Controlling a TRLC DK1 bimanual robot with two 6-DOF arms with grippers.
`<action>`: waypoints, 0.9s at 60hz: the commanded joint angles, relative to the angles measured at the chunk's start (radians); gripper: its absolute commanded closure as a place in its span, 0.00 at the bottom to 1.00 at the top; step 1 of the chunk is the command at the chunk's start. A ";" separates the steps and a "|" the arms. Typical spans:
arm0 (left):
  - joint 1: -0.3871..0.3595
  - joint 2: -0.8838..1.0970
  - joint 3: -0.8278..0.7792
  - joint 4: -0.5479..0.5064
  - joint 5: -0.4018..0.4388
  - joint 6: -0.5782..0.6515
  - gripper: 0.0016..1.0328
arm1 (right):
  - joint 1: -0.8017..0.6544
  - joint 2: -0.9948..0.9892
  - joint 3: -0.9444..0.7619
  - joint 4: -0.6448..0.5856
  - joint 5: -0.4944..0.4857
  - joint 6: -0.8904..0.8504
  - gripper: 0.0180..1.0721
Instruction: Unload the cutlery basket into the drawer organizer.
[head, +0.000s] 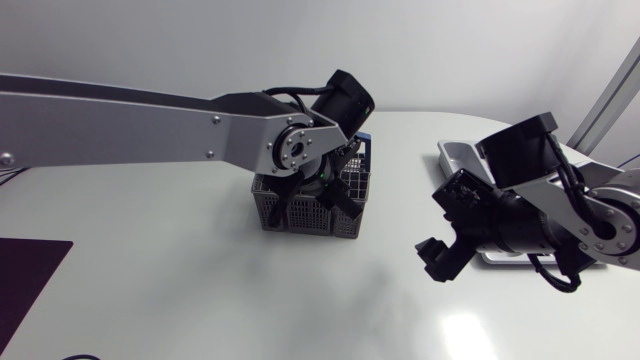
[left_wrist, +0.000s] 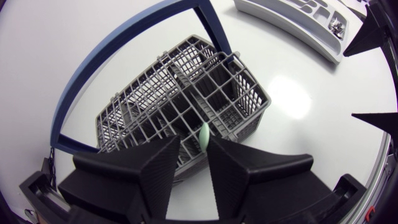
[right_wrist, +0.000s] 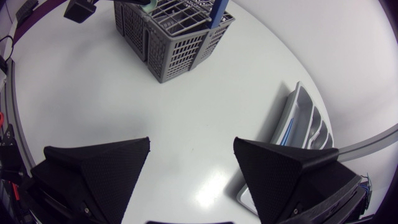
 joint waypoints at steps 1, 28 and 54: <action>-0.008 0.023 0.022 -0.004 -0.010 0.007 0.77 | 0.009 0.004 -0.030 0.003 -0.002 0.018 0.08; -0.013 0.015 0.014 -0.004 -0.010 0.002 0.91 | 0.009 -0.003 -0.038 0.003 -0.002 0.013 0.10; -0.014 -0.031 -0.012 0.000 -0.010 0.002 0.94 | 0.009 -0.010 -0.047 0.003 -0.002 0.010 0.10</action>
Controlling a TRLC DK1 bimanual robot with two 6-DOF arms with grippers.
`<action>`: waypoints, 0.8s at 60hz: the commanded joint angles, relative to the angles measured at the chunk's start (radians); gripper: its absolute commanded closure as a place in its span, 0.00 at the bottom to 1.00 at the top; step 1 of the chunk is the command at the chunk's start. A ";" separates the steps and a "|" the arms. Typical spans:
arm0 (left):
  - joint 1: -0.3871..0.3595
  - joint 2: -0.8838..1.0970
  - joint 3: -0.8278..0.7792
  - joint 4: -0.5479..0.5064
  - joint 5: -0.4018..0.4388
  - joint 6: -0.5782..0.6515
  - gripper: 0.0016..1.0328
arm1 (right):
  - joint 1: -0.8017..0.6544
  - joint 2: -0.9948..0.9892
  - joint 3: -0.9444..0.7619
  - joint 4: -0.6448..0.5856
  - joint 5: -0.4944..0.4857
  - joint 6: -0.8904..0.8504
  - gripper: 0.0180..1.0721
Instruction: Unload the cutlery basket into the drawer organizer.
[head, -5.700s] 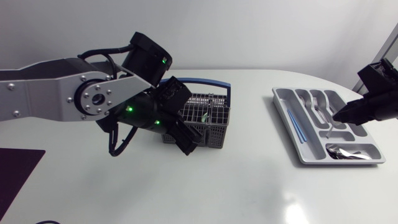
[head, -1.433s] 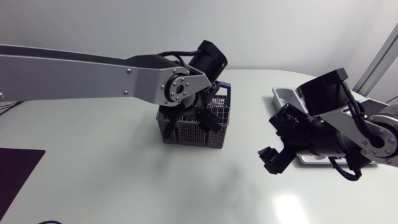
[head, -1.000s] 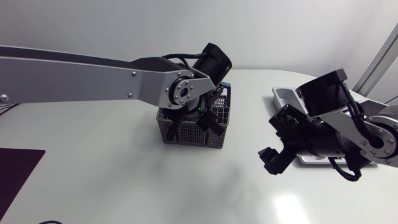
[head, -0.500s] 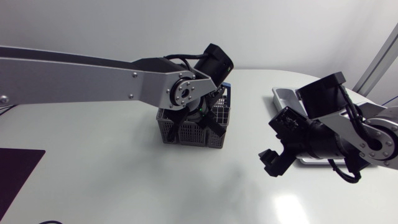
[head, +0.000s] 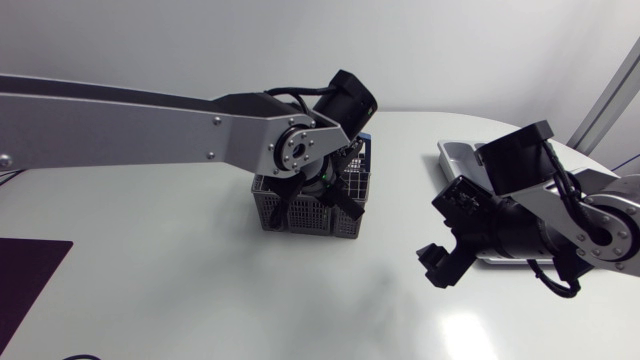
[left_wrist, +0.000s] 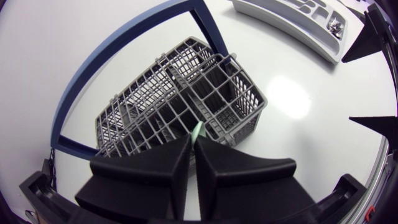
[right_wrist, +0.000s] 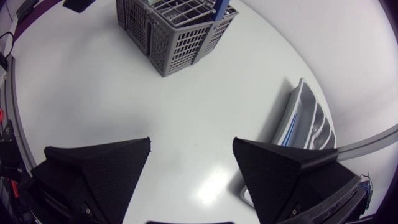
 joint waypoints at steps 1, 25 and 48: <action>-0.006 -0.031 -0.012 -0.002 -0.005 0.002 0.94 | 0.009 -0.009 -0.025 0.003 -0.002 0.011 0.10; -0.019 -0.086 -0.046 0.020 -0.005 0.002 0.96 | 0.009 -0.023 -0.030 -0.005 -0.002 0.011 0.10; -0.019 -0.155 -0.058 0.040 -0.005 0.004 0.96 | 0.009 -0.023 -0.030 -0.005 -0.002 0.011 0.10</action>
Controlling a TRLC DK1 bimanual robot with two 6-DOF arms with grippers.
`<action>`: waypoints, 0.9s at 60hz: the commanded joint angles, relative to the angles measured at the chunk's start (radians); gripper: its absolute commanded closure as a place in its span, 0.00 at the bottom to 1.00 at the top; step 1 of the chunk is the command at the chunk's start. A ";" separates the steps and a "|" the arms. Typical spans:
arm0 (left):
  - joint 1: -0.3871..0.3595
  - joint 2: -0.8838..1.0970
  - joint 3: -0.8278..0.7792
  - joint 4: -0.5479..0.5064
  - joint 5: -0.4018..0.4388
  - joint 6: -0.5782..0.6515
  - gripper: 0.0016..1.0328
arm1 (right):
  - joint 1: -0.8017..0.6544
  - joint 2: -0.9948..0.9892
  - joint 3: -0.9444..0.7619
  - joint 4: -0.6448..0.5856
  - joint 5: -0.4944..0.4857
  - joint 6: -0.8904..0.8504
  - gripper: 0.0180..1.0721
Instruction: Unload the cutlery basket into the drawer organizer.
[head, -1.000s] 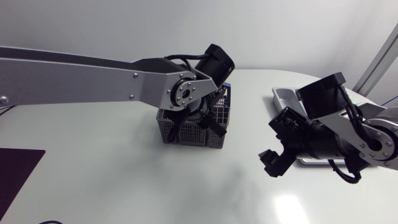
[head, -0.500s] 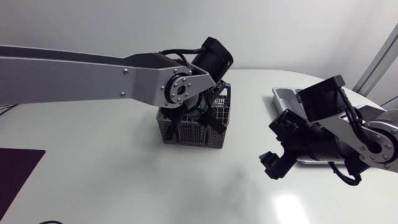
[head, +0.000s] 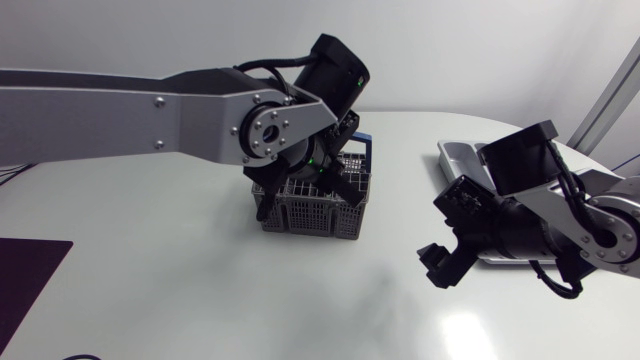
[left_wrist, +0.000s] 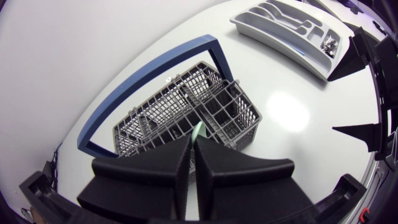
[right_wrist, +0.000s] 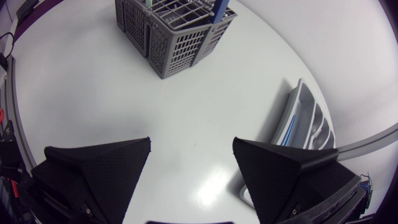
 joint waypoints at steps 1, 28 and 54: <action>-0.011 -0.042 -0.025 0.017 -0.001 0.004 0.96 | 0.009 -0.010 -0.026 -0.003 -0.001 0.011 0.10; -0.016 -0.132 -0.057 0.039 -0.047 0.021 0.96 | 0.009 -0.022 -0.028 -0.005 -0.001 0.011 0.10; -0.022 -0.250 -0.091 0.072 -0.056 -0.005 0.96 | -0.006 -0.128 -0.012 -0.015 -0.052 -0.008 0.11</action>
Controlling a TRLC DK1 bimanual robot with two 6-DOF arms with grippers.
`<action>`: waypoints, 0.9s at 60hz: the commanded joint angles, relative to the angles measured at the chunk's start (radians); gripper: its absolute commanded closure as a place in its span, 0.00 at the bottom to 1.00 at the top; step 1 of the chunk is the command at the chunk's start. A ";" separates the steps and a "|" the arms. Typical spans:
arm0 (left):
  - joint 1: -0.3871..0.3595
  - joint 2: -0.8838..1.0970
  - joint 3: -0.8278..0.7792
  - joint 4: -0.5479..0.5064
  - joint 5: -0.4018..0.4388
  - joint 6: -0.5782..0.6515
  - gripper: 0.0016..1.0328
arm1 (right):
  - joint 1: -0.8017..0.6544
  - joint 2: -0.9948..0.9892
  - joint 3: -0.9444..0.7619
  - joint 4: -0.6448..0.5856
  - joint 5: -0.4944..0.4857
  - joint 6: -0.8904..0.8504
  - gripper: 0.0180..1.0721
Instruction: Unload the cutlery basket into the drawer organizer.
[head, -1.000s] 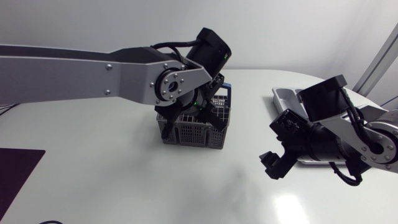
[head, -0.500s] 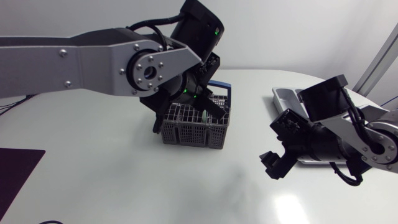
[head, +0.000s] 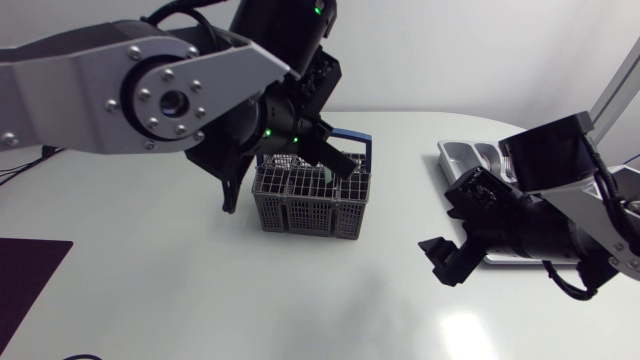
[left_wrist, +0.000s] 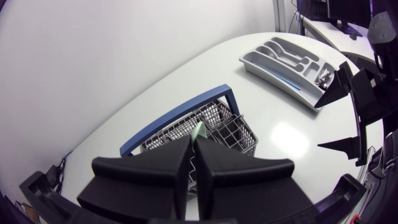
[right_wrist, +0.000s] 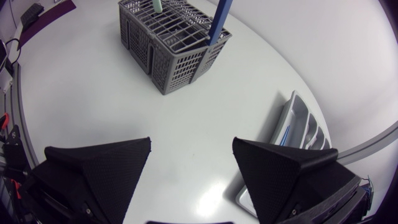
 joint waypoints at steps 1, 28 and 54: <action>-0.005 -0.036 -0.025 0.012 -0.012 -0.008 0.96 | -0.005 -0.032 -0.011 -0.014 -0.019 -0.003 0.11; -0.022 -0.053 0.046 -0.167 0.204 -0.235 0.96 | -0.007 -0.176 0.044 -0.080 -0.252 -0.008 0.12; -0.003 -0.024 0.070 -0.230 0.448 -0.326 0.96 | 0.019 -0.096 0.101 -0.063 -0.397 0.001 0.14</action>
